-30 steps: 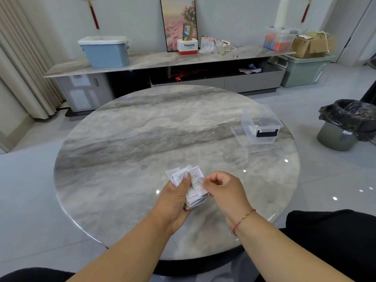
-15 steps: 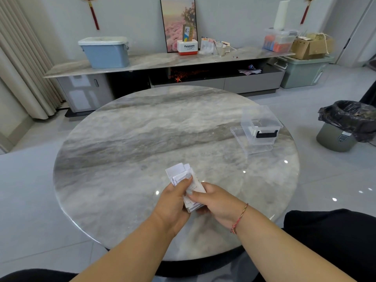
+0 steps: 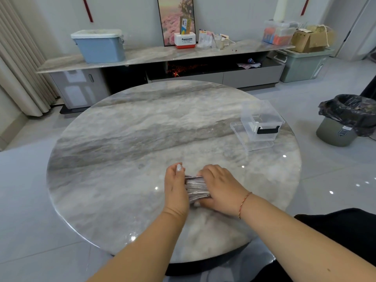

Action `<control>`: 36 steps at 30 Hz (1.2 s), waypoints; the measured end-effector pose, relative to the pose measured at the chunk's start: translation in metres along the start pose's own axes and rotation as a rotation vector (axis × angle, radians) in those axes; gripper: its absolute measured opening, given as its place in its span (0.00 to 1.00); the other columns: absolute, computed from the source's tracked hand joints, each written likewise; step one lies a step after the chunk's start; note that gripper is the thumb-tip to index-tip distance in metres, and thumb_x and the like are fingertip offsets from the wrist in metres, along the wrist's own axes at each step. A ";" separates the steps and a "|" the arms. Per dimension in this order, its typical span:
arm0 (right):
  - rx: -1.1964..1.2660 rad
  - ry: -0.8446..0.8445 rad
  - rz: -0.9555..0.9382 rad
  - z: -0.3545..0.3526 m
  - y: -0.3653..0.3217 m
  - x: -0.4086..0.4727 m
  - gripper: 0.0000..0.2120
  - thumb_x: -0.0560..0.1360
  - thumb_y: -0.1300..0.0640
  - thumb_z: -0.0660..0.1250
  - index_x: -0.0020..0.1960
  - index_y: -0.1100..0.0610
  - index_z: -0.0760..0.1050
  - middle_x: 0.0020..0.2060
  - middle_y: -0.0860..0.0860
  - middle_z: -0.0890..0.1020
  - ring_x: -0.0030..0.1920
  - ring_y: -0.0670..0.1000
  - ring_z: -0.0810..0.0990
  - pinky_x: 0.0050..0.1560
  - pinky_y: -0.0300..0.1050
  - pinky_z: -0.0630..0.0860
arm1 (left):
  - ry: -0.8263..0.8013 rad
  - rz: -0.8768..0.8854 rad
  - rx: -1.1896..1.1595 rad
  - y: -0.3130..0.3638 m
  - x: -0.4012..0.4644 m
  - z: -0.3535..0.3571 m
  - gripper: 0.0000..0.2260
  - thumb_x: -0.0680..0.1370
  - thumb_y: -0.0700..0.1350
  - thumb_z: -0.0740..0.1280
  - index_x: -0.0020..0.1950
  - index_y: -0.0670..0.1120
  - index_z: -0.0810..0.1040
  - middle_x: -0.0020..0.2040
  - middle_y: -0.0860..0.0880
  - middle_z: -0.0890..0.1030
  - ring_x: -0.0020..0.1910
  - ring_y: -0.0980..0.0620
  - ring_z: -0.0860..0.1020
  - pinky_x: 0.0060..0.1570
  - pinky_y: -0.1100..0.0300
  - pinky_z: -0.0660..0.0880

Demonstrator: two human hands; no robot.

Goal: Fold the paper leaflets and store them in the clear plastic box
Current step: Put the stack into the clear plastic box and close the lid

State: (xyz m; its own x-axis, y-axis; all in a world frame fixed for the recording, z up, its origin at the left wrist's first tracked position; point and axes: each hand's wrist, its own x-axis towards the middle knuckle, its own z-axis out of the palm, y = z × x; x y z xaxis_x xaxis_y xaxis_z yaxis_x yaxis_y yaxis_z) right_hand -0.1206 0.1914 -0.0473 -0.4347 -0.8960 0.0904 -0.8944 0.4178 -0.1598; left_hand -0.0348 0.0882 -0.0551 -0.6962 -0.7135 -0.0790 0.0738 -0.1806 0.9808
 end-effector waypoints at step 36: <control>0.017 0.154 0.452 -0.118 0.133 -0.034 0.11 0.75 0.50 0.65 0.46 0.55 0.65 0.42 0.50 0.71 0.41 0.52 0.69 0.37 0.45 0.59 | -0.561 0.160 0.687 0.058 0.128 0.169 0.20 0.77 0.35 0.54 0.59 0.56 0.74 0.40 0.46 0.75 0.37 0.48 0.73 0.34 0.57 0.71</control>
State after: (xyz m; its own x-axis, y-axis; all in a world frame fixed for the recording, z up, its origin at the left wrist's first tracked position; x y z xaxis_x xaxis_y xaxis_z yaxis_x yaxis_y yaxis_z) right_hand -0.2369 0.2947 0.0442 -0.7914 -0.5918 0.1529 -0.6109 0.7569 -0.2322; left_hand -0.2403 0.1013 0.0217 -0.9737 -0.2274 -0.0101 -0.1178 0.4654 0.8772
